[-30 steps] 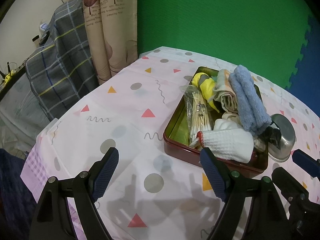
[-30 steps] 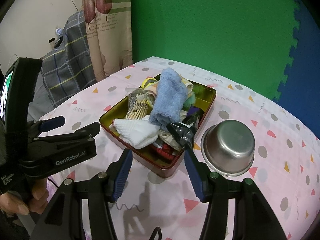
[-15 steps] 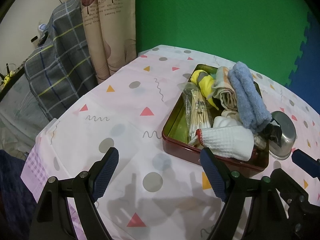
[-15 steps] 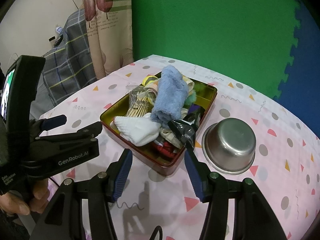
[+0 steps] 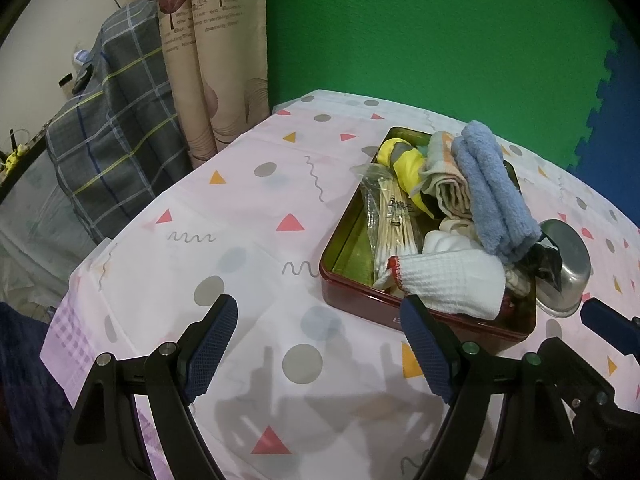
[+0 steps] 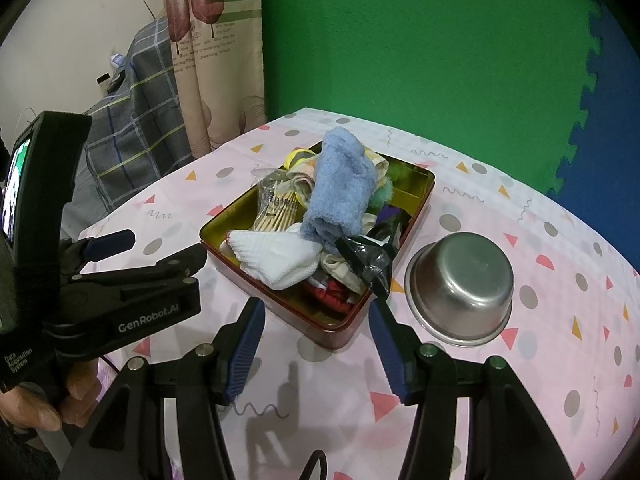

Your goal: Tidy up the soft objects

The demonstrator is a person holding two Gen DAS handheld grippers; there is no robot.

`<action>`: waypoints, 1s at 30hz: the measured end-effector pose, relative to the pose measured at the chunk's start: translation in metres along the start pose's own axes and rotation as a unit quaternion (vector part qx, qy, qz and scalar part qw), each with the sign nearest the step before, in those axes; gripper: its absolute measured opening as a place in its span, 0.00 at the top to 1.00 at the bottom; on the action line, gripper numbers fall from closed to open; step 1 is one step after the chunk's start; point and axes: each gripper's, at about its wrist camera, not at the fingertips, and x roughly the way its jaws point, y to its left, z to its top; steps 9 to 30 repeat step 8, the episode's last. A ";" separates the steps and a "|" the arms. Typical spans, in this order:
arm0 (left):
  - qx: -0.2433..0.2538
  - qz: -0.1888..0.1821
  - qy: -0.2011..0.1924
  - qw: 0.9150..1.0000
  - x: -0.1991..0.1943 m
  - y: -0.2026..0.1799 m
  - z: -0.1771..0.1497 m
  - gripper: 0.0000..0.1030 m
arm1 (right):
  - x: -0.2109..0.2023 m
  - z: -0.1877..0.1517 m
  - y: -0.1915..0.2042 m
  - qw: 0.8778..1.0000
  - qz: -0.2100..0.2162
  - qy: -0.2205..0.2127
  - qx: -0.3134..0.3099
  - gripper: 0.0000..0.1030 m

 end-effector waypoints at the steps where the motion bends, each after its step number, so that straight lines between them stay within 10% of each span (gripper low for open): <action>1: 0.001 0.000 -0.001 1.000 0.000 0.000 0.000 0.21 | 0.001 0.000 0.001 1.000 0.000 0.000 0.000 0.46; 30: 0.008 -0.001 0.002 1.000 0.000 -0.002 -0.002 0.21 | 0.000 -0.001 0.002 1.000 0.000 -0.002 0.000 0.46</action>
